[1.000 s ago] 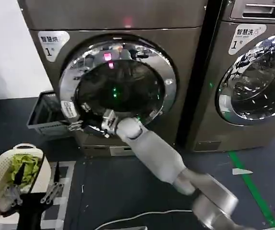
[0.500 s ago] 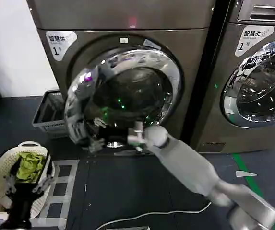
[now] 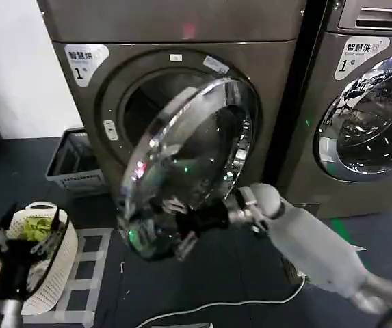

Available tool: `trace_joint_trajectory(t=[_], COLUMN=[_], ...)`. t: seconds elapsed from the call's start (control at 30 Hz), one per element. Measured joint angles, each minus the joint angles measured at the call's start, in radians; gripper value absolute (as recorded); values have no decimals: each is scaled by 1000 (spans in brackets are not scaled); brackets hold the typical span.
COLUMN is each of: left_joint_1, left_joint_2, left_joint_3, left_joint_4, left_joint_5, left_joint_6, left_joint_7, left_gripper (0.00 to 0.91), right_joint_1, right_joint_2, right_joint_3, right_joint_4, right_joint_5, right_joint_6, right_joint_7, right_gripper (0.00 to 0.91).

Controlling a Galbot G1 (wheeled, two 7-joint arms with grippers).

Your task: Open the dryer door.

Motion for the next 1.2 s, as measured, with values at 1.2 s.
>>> trace_joint_trajectory(t=[1.2], left_joint_1=[-678], left_joint_2=[283], left_joint_3=[932], left_joint_4=[367], left_joint_5=[-48], left_joint_6=[-89], left_joint_7=[124], left_gripper=[907], right_joint_1=[-1355], right_joint_2=[110], right_joint_3=[1950], right_joint_4=[172], right_joint_5=[-353], right_joint_6=[141], right_joint_7=[729], right_gripper=[907])
